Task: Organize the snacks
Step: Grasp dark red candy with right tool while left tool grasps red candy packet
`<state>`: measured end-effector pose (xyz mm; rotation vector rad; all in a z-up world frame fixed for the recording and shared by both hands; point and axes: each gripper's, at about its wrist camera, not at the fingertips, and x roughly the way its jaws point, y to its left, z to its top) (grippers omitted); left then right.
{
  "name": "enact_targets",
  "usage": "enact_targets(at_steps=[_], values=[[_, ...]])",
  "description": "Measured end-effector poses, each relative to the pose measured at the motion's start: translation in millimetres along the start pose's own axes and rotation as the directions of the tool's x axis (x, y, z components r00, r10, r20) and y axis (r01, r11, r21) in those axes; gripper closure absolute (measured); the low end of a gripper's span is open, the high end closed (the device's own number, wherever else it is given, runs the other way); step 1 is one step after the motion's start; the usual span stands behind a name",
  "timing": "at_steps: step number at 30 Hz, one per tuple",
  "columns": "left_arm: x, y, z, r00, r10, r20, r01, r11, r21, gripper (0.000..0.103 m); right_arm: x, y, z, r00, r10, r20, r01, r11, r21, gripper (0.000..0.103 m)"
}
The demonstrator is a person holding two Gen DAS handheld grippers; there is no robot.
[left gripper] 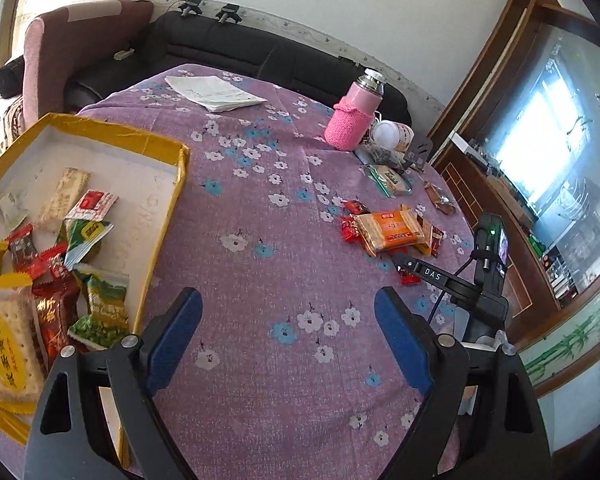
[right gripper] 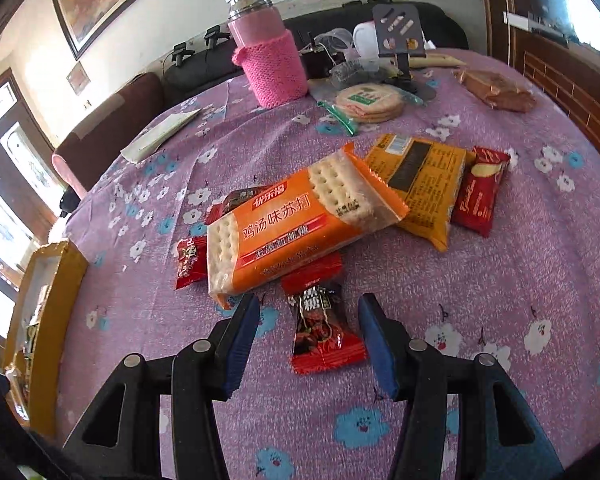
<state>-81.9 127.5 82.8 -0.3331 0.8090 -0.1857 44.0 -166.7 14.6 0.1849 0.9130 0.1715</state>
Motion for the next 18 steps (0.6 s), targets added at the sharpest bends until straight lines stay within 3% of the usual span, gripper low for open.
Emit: enact_targets(at_steps=[1, 9, 11, 12, 18], values=[[9.9, -7.3, 3.9, 1.0, -0.003, -0.022, 0.003, 1.0, 0.026, 0.015, 0.3, -0.9, -1.1, 1.0, -0.004, 0.003, 0.004, 1.0, -0.003, 0.077], [96.8, -45.8, 38.9, 0.986, -0.075, -0.151, 0.085, 0.994, 0.064, 0.018, -9.7, -14.3, -8.1, 0.994, 0.107, -0.038, -0.104, 0.993, 0.064, 0.077], [122.9, -52.9, 47.3, 0.98, -0.075, -0.184, 0.09, 0.993, 0.076, 0.042, -8.2, -17.4, -6.7, 0.989, 0.138, -0.05, -0.134, 0.987, 0.084, 0.077], [134.1, -56.3, 50.2, 0.977, -0.065, -0.201, 0.083, 0.993, 0.079, 0.048, -7.3, -19.3, -5.9, 0.987, 0.153, -0.053, -0.148, 0.985, 0.093, 0.077], [177.7, -79.9, 58.4, 0.98, -0.025, -0.197, 0.059, 0.985, 0.164, 0.05, -4.4, -28.5, -1.8, 0.973, 0.216, -0.076, -0.204, 0.969, 0.139, 0.077]])
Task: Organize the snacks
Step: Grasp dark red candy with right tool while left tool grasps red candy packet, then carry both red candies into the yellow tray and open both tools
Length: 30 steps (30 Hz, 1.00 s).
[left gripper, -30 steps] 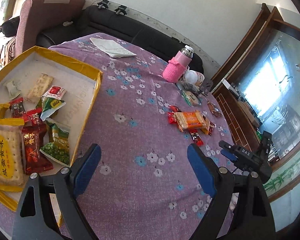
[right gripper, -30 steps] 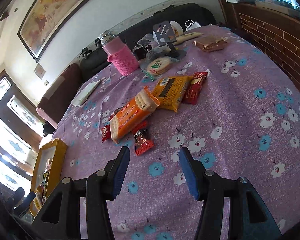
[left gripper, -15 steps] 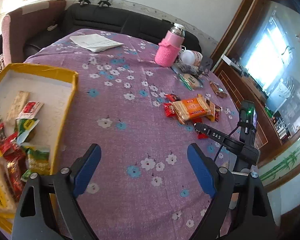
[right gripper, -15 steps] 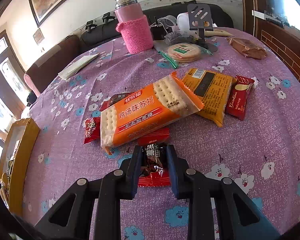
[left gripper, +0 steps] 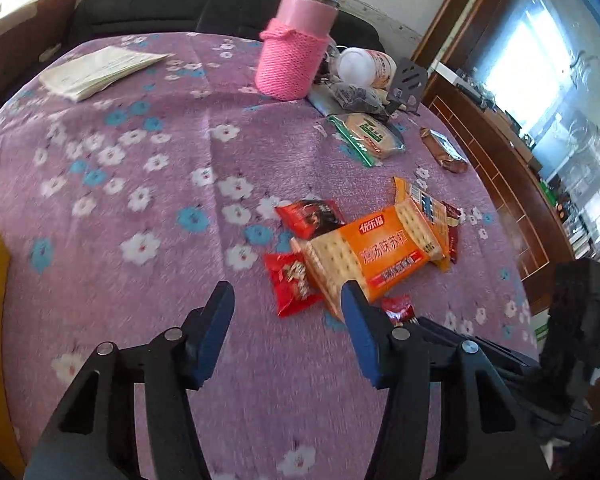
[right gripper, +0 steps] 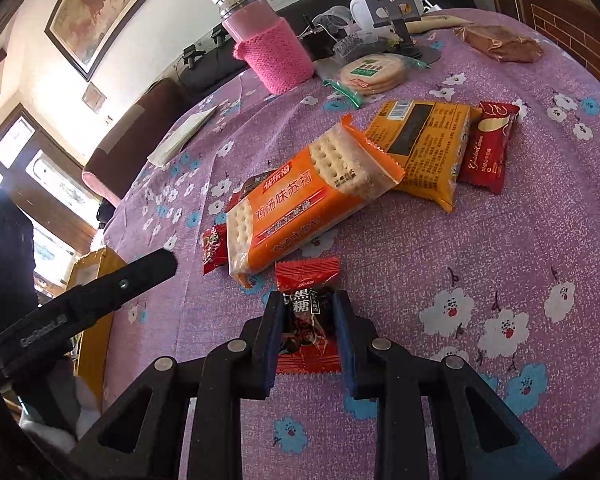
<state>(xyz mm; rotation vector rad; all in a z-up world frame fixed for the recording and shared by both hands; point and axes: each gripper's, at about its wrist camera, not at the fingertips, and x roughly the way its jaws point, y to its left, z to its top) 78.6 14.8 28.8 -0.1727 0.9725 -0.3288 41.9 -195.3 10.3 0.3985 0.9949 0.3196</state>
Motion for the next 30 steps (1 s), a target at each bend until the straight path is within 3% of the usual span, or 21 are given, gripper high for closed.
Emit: enact_targets(at_steps=[3, 7, 10, 11, 16, 24, 30], values=[[19.7, -8.0, 2.7, 0.999, 0.049, -0.016, -0.048, 0.997, 0.052, 0.05, -0.1, 3.4, -1.0, 1.0, -0.014, 0.001, 0.014, 1.0, -0.014, 0.077], [27.3, -5.4, 3.8, 1.0, 0.001, -0.017, 0.0, 0.999, 0.052, 0.049, 0.5, 9.0, -2.0, 0.999, -0.046, 0.002, 0.046, 0.998, -0.044, 0.077], [24.2, -3.9, 2.4, 1.0, -0.019, -0.007, 0.019, 0.997, 0.07, 0.082, 0.8, 10.7, -2.1, 0.998, -0.056, 0.003, 0.056, 0.997, -0.055, 0.077], [24.4, -4.3, 1.6, 1.0, 0.007, -0.015, -0.005, 0.997, 0.081, 0.086, 0.7, 11.5, -2.5, 0.998, -0.059, 0.003, 0.059, 0.997, -0.058, 0.077], [12.1, -2.8, -5.3, 1.0, -0.001, -0.001, 0.001, 0.997, 0.079, 0.087, 0.0, 14.1, -4.2, 0.999, -0.051, 0.002, 0.051, 0.997, -0.066, 0.077], [-59.4, 6.9, -23.7, 0.995, -0.036, 0.09, 0.032, 0.998, 0.048, 0.087, -10.3, 22.4, -8.1, 0.997, 0.067, 0.04, -0.063, 0.994, -0.089, 0.077], [-150.0, 55.2, -49.4, 0.973, -0.022, 0.23, 0.036, 0.998, -0.057, 0.087, -17.3, 31.1, -10.3, 0.99, 0.114, 0.077, -0.104, 0.988, -0.117, 0.077]])
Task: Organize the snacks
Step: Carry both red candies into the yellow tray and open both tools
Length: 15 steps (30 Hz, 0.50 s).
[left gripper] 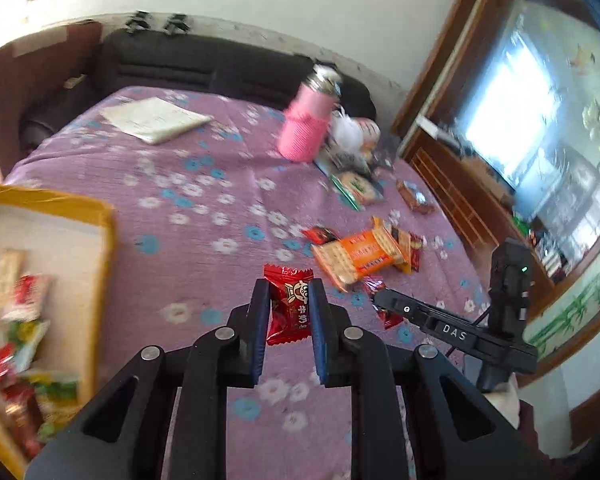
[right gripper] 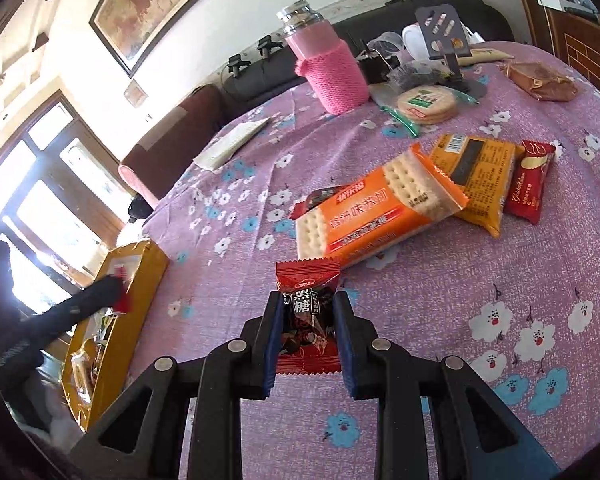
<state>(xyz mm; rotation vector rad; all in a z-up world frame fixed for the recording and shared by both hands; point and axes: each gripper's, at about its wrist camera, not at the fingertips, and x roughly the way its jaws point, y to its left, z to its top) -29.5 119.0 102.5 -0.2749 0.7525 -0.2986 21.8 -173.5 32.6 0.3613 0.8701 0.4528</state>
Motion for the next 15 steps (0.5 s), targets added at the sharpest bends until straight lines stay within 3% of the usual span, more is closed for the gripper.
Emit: enact_targets(at_steps=[4, 8, 11, 15], values=[[-61.7, 55.1, -5.8, 0.992, 0.085, 0.09, -0.077, 0.993, -0.094, 0.086, 2.6, 6.1, -2.7, 1.0, -0.023, 0.009, 0.023, 1.0, -0.018, 0.077], [-97.8, 111.6, -13.7, 0.979, 0.159, 0.126, -0.132, 0.971, -0.199, 0.086, 2.7, 21.0, -5.0, 0.996, -0.086, 0.02, 0.087, 0.995, -0.044, 0.077], [-107.5, 143.8, -17.9, 0.973, 0.197, 0.119, -0.164, 0.956, -0.244, 0.086, 0.8, 46.7, -9.5, 0.999, -0.042, -0.007, 0.042, 0.997, -0.059, 0.077], [-102.8, 170.8, -21.2, 0.973, 0.212, 0.092, -0.179, 0.944, -0.276, 0.086, 7.8, 110.3, -12.8, 0.997, 0.043, -0.062, -0.051, 0.99, -0.128, 0.078]])
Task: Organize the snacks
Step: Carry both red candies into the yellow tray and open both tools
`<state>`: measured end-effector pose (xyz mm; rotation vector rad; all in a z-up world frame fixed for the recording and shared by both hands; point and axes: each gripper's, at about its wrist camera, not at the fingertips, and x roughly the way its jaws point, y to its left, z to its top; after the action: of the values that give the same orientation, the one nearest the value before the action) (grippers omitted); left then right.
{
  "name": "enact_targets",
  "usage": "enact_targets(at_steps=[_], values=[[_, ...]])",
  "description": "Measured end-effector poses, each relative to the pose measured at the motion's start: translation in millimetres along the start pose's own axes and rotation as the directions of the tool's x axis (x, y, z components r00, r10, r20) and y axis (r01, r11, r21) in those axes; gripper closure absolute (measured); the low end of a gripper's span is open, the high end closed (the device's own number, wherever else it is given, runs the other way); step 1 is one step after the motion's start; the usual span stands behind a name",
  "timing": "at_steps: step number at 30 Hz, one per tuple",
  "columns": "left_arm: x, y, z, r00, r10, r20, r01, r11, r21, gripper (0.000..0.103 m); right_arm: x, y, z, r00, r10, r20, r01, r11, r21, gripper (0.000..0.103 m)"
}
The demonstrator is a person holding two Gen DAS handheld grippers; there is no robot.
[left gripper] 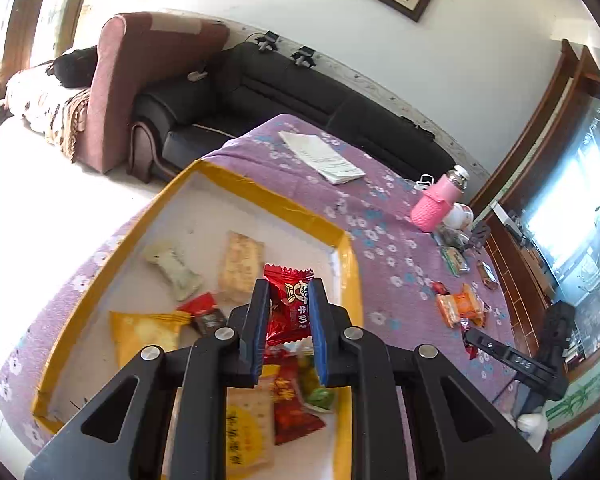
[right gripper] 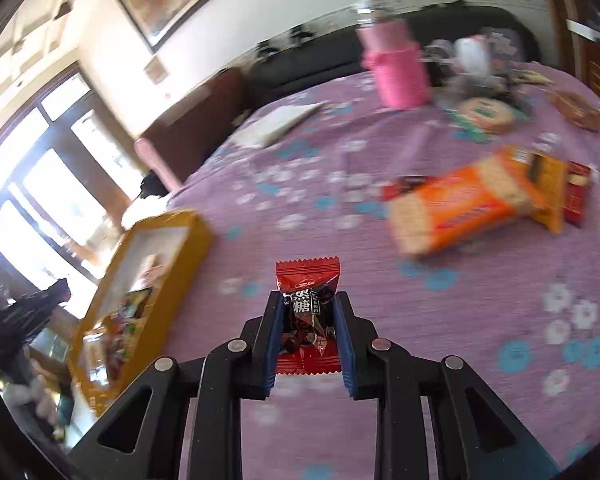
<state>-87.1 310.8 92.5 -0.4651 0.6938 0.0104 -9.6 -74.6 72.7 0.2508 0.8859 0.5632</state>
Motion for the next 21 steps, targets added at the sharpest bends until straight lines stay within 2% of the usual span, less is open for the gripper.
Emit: enact_targets(at_steps=[6, 10, 16, 19, 21], values=[[22.4, 24.1, 2.6, 0.999, 0.019, -0.042, -0.02, 0.999, -0.035, 0.086, 44.9, 94.4, 4.7, 0.991, 0.08, -0.104, -0.091, 0.99, -0.107, 0.078], [33.6, 36.4, 3.5, 0.996, 0.04, -0.075, -0.044, 0.998, -0.05, 0.086, 83.8, 136.9, 3.5, 0.985, 0.065, -0.161, -0.092, 0.982, -0.163, 0.078], [42.2, 47.4, 1.7, 0.994, 0.028, -0.103, -0.038, 0.995, -0.096, 0.086, 122.7, 162.4, 0.0, 0.979, 0.01, -0.201, -0.053, 0.976, -0.209, 0.077], [39.0, 49.7, 1.6, 0.995, 0.02, -0.098, -0.03, 0.994, -0.101, 0.084, 128.2, 162.1, 0.7, 0.982, 0.017, -0.186, -0.053, 0.981, -0.189, 0.074], [33.3, 47.1, 1.9, 0.996, 0.014, -0.083, -0.022, 0.995, -0.094, 0.084, 129.8, 161.6, 2.3, 0.983, 0.028, -0.179, -0.059, 0.984, -0.169, 0.067]])
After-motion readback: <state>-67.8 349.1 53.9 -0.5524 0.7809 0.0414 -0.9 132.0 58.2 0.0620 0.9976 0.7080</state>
